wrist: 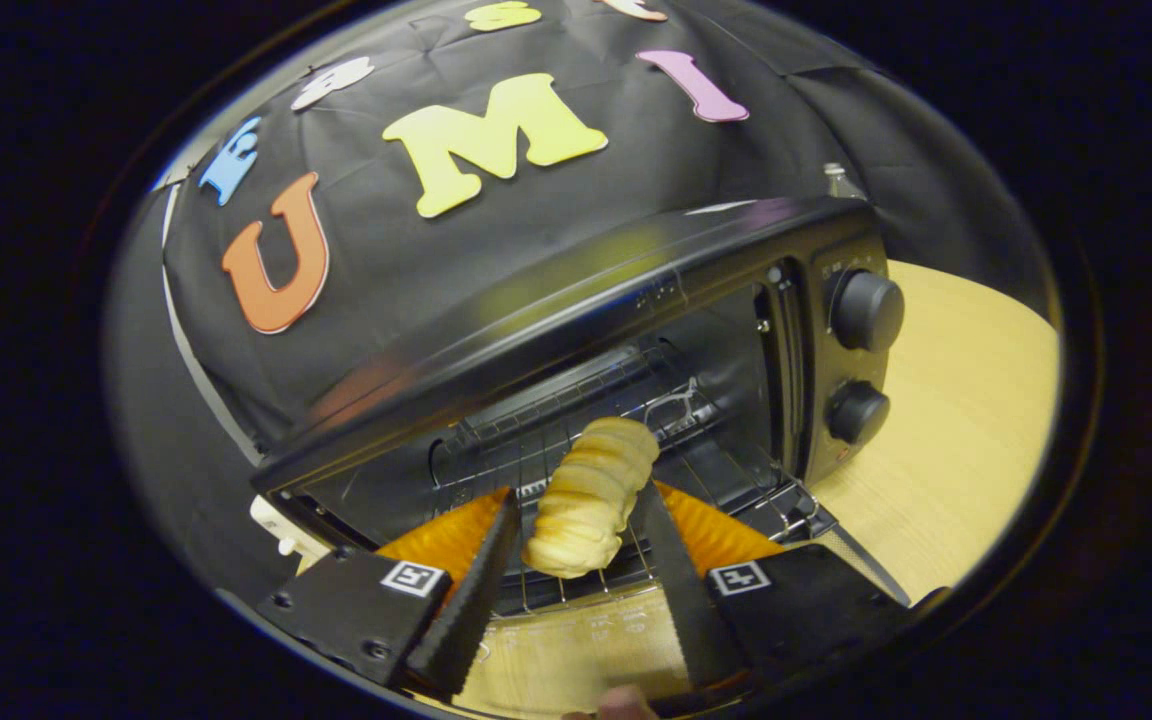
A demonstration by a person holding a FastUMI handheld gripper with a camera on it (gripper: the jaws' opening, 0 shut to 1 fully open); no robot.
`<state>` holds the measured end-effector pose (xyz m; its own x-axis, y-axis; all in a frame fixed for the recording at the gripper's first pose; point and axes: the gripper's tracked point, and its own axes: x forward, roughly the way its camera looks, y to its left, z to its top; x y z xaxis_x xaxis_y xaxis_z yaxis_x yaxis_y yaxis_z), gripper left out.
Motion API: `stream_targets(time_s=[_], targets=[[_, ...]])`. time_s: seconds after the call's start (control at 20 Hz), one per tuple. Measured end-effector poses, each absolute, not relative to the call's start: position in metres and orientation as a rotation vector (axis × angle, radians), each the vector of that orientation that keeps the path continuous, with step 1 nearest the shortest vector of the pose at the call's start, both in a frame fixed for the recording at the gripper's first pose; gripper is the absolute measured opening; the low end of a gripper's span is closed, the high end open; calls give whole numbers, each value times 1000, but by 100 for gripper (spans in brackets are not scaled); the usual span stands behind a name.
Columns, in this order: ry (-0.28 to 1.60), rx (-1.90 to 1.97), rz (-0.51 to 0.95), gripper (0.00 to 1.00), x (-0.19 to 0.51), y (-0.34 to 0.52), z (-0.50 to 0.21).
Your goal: Open the toaster oven, put the food inside, and close the toaster oven door.
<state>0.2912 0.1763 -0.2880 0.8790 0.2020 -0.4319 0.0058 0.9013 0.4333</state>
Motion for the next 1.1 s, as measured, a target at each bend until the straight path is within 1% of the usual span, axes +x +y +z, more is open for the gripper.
stream_targets(time_s=[0.1,0.25,0.7,0.95,1.1], targets=[[498,430,114,100,279,176,-281],[513,392,162,100,253,176,-271],[552,236,318,100,142,163,-250],[649,142,336,100,98,148,-280],[686,108,333,100,90,140,-302]])
